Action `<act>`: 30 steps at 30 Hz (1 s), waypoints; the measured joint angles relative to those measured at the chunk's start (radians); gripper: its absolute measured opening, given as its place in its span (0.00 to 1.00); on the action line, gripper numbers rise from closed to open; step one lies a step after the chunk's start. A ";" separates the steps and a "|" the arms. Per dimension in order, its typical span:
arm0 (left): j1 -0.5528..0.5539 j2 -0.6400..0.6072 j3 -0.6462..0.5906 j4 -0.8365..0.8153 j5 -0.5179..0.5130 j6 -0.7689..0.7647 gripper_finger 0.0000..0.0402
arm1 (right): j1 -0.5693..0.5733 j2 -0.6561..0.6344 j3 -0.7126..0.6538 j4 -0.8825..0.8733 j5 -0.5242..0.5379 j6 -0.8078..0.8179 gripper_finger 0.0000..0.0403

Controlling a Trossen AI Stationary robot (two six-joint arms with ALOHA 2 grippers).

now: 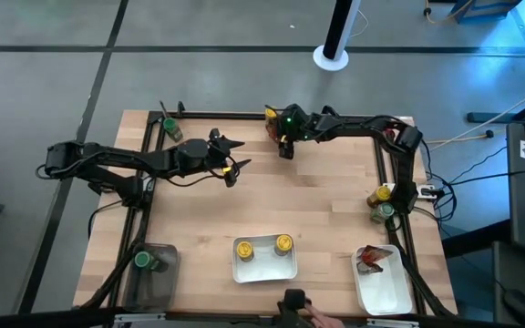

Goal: Sort spices by type
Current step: Put the right brown seasoning bag into the right white bin

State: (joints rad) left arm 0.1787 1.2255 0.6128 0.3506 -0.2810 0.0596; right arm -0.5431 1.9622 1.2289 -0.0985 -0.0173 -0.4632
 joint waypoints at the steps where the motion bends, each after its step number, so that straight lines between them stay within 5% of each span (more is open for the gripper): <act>1: 0.000 0.000 0.000 0.000 0.000 0.000 0.68 | 0.002 0.001 0.000 -0.005 0.006 -0.001 0.59; 13: 0.000 0.000 0.000 0.000 0.000 0.000 0.68 | 0.007 0.000 0.000 -0.004 0.051 -0.013 0.06; 19: 0.000 0.000 0.000 0.000 0.000 0.000 0.68 | 0.022 -0.047 0.000 -0.068 0.053 0.000 0.07; 30: 0.000 0.000 0.000 -0.001 0.000 0.000 0.68 | 0.171 -0.349 0.000 -0.318 0.067 0.043 0.08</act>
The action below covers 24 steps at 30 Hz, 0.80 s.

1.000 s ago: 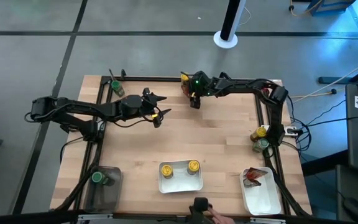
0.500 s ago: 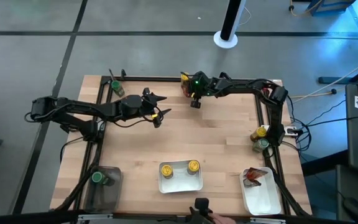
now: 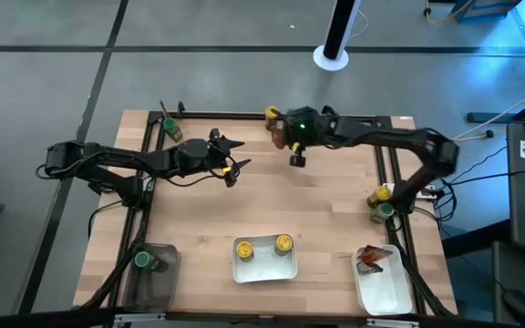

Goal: Sort spices by type
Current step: Put the right brown seasoning bag into the right white bin

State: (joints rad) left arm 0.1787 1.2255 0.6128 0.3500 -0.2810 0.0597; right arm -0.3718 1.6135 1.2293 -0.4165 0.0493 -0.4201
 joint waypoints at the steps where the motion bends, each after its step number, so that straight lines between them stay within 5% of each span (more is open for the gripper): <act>1: 0.000 0.000 0.000 0.000 0.000 0.000 0.68 | 0.020 -0.031 0.000 -0.028 0.008 0.014 0.09; 14: -0.001 0.000 0.000 -0.003 0.000 -0.007 0.68 | 0.314 -0.382 0.000 -0.433 0.142 0.323 0.08; 24: -0.001 0.000 0.000 -0.003 0.000 -0.008 0.68 | 0.585 -0.490 0.000 -0.687 0.169 0.700 0.08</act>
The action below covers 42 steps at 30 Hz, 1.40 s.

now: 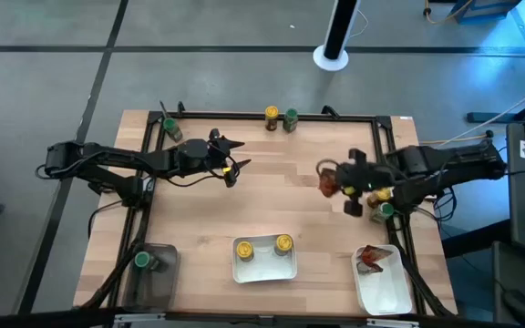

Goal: Sort spices by type
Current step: Put the right brown seasoning bag into the right white bin

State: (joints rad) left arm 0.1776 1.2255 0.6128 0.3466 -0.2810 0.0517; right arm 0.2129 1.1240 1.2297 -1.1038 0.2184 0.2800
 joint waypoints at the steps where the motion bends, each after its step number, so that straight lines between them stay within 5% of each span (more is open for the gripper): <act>1: 0.000 0.000 0.000 0.000 0.000 0.000 0.68 | 0.032 0.001 0.000 -0.025 0.008 0.040 0.09; 9: 0.000 0.000 0.000 0.007 0.000 0.000 0.68 | 0.293 0.012 0.000 -0.097 0.079 0.350 0.09; 22: 0.000 0.000 0.000 0.094 0.000 0.080 0.68 | 0.655 0.079 0.000 -0.084 0.033 0.802 0.09; 33: 0.000 0.000 0.000 0.194 0.000 0.242 0.68 | 0.852 0.250 0.000 -0.006 -0.054 1.135 0.09; 42: 0.000 0.000 0.000 0.252 0.000 0.291 0.68 | 0.930 0.374 0.000 0.010 -0.062 1.237 0.09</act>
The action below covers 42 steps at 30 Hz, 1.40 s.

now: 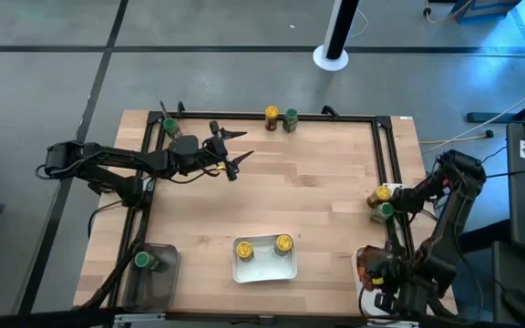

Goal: Sort spices by type
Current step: Put the right brown seasoning bag into the right white bin

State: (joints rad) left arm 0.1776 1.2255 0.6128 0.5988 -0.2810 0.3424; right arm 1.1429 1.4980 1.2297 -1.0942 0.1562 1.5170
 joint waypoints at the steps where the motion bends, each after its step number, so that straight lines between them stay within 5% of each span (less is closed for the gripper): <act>1: 0.000 0.000 0.000 0.002 0.000 0.001 0.68 | 0.005 0.013 0.000 -0.006 -0.002 0.001 0.09; 15: 0.000 0.000 0.000 0.016 0.000 -0.006 0.68 | 0.045 0.203 0.000 -0.051 0.090 0.054 0.09; 29: 0.000 0.000 0.000 0.021 0.000 -0.012 0.68 | 0.041 0.259 0.000 -0.033 0.088 0.022 0.10; 42: 0.000 0.000 0.000 0.020 0.000 -0.014 0.68 | 0.025 0.223 0.012 -0.061 0.057 0.057 0.47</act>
State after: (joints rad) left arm 0.1772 1.2255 0.6128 0.6186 -0.2810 0.3286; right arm 1.1680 1.7207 1.2415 -1.1556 0.2130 1.5742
